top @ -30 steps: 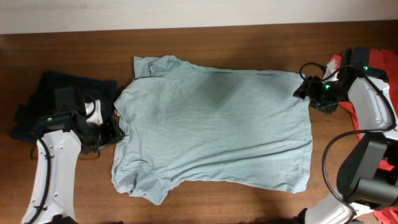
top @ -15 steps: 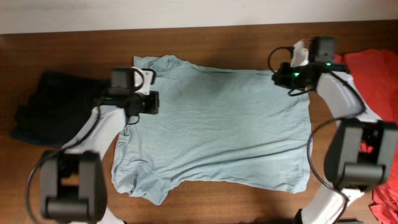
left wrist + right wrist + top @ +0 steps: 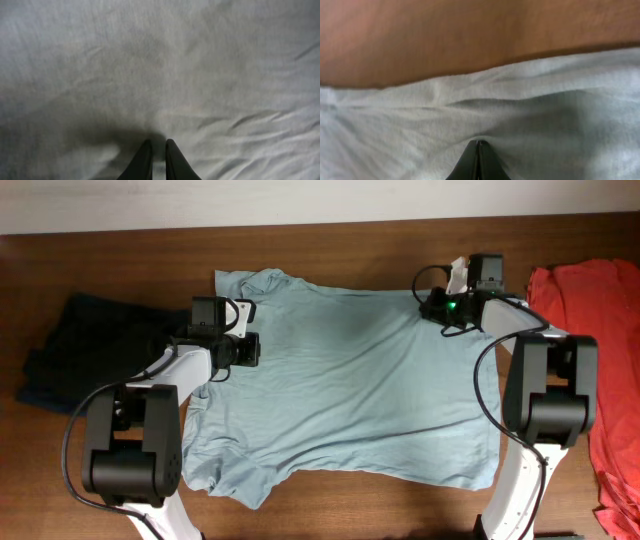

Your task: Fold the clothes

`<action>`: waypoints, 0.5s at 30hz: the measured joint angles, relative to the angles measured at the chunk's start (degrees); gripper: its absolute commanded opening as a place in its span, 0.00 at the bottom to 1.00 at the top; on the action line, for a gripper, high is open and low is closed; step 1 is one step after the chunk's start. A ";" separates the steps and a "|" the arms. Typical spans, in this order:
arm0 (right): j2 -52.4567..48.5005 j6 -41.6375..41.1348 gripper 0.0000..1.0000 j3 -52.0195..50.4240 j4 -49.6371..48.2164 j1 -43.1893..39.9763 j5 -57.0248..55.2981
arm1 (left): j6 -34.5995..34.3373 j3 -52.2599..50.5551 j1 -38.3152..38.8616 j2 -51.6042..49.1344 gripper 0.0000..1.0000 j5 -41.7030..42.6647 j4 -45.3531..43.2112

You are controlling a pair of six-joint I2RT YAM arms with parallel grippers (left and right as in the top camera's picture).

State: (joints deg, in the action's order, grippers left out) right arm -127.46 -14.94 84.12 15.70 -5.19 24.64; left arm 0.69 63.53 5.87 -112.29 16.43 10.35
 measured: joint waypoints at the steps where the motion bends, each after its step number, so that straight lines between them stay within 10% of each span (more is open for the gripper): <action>1: -0.57 -0.63 0.05 0.24 -2.03 0.04 -0.85 | 0.00 0.00 0.00 0.00 0.11 -0.09 0.02; 6: -1.75 -1.57 0.06 1.05 -5.46 0.07 -2.56 | -0.02 0.00 0.00 0.00 0.22 -0.17 0.07; 10: -2.14 -0.50 0.41 4.68 0.66 -0.24 -2.49 | 0.11 0.66 0.00 -0.02 0.59 0.00 2.08; 15: -1.84 3.39 0.53 10.91 18.18 -4.02 1.40 | 0.63 9.51 -1.42 -0.26 0.64 -0.59 14.03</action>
State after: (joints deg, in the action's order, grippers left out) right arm -129.29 -11.55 95.02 33.89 -9.21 26.04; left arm 1.32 73.03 4.45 -112.55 15.84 24.38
